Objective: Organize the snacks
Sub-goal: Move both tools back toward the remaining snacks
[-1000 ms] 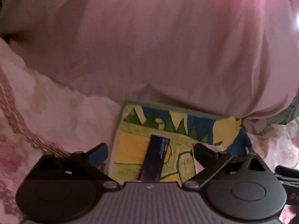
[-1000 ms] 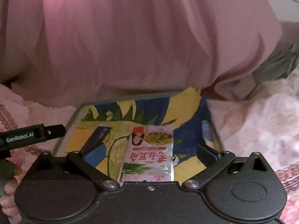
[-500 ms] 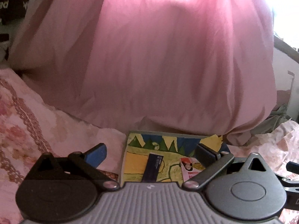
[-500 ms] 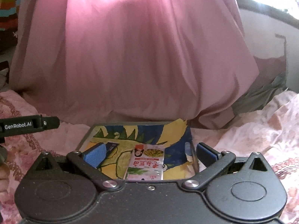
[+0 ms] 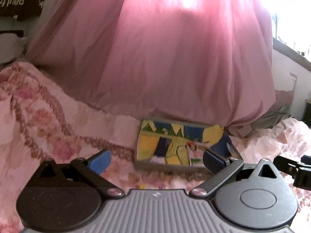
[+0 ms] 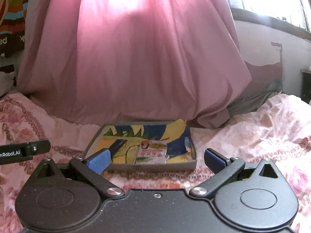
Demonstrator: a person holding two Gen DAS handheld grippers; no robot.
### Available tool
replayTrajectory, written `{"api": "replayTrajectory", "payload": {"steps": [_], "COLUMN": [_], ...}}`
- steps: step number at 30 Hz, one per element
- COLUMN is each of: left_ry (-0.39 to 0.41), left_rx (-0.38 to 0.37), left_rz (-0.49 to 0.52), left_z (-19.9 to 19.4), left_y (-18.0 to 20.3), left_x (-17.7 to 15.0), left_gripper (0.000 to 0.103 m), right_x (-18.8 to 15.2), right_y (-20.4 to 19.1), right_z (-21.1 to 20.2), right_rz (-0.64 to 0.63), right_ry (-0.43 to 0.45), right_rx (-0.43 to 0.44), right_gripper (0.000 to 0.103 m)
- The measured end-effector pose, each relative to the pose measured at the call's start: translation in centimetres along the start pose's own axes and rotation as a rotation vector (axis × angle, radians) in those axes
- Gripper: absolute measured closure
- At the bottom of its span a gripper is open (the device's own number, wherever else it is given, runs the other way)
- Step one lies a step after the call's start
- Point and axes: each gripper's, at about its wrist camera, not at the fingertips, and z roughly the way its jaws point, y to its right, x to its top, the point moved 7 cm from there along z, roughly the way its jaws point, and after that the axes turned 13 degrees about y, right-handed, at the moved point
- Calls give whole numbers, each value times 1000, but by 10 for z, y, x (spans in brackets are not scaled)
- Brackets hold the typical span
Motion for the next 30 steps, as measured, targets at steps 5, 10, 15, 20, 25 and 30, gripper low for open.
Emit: {"api": "replayTrajectory", "payload": {"steps": [5, 10, 15, 20, 25, 30], "left_ry": [-21, -90, -147, -178, -192, -203], "left_rx": [18, 41, 49, 56, 53, 56], "left_rz": [13, 16, 35, 115, 152, 156], "left_z": [-34, -59, -75, -83, -88, -90], "left_y": [-11, -21, -22, -16, -11, -12], "left_x": [-18, -40, -54, -65, -71, -73], "left_gripper": [0, 0, 0, 0, 0, 0], "right_x": [-12, -31, -49, -69, -83, -89], "right_y": [-4, -8, -12, -15, -18, -22], "right_z": [-29, -52, -66, -76, -81, -81], "right_rz": [5, 6, 10, 13, 1, 5], "right_ry": [-8, -53, -107, -181, -230, -256], "right_rx": [-10, -26, -43, -59, -71, -65], "right_gripper": [1, 1, 1, 1, 1, 1]}}
